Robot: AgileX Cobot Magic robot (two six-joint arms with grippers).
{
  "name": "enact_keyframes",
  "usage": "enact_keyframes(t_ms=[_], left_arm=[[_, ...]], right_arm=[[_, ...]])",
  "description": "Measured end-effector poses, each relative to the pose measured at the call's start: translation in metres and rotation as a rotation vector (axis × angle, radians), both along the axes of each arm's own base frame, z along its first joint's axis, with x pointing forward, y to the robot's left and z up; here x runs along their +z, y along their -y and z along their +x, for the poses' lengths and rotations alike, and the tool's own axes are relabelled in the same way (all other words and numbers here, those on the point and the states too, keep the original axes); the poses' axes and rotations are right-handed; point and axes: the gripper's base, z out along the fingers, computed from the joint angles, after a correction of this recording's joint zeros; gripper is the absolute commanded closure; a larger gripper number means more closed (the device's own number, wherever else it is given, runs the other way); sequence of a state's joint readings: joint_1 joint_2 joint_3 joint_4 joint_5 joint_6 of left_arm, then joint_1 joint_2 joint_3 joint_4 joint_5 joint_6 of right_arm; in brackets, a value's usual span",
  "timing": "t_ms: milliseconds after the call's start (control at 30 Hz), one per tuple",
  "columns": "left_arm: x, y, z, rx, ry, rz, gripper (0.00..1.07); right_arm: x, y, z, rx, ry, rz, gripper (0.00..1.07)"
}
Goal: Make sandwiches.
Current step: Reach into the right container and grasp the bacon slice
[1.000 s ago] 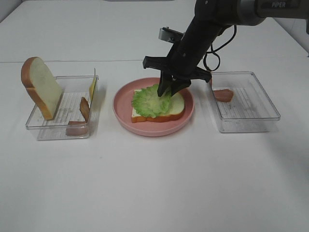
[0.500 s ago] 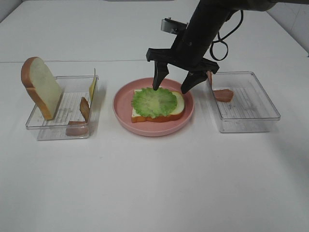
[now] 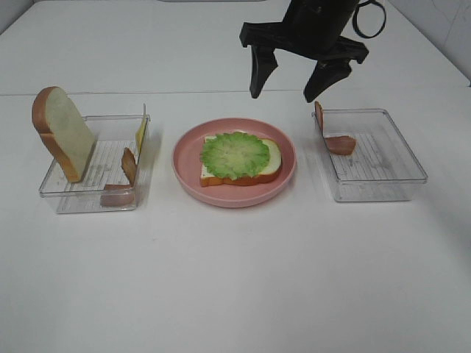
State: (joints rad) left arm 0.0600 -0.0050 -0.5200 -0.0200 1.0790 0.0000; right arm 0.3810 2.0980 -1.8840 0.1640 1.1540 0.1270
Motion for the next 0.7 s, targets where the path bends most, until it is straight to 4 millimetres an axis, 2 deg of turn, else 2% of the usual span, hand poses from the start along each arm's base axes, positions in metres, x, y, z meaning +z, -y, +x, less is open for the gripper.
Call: enact_keyframes(t_ms=[167, 267, 367, 433, 533, 600, 700], left_arm=[[0.0, 0.0, 0.0, 0.0, 0.0, 0.0, 0.09], [0.0, 0.0, 0.0, 0.0, 0.0, 0.0, 0.09], [0.0, 0.0, 0.0, 0.0, 0.0, 0.0, 0.09], [0.0, 0.0, 0.0, 0.0, 0.0, 0.0, 0.09], [0.0, 0.0, 0.0, 0.0, 0.0, 0.0, 0.09], [0.0, 0.0, 0.0, 0.0, 0.0, 0.0, 0.09], [0.0, 0.0, 0.0, 0.0, 0.0, 0.0, 0.09]], right_arm=[[0.0, 0.016, 0.0, -0.031, 0.001, -0.157, 0.25], [0.0, 0.018, 0.001, -0.038, 0.007, -0.162, 0.25], [0.0, 0.028, 0.007, -0.07, 0.02, -0.155, 0.25], [-0.002, 0.049, 0.016, -0.13, 0.018, -0.132, 0.25], [-0.003, 0.054, 0.018, -0.143, 0.014, -0.124, 0.25], [-0.013, 0.068, 0.029, -0.18, 0.023, -0.097, 0.25], [-0.016, 0.069, 0.031, -0.182, 0.025, -0.092, 0.25]])
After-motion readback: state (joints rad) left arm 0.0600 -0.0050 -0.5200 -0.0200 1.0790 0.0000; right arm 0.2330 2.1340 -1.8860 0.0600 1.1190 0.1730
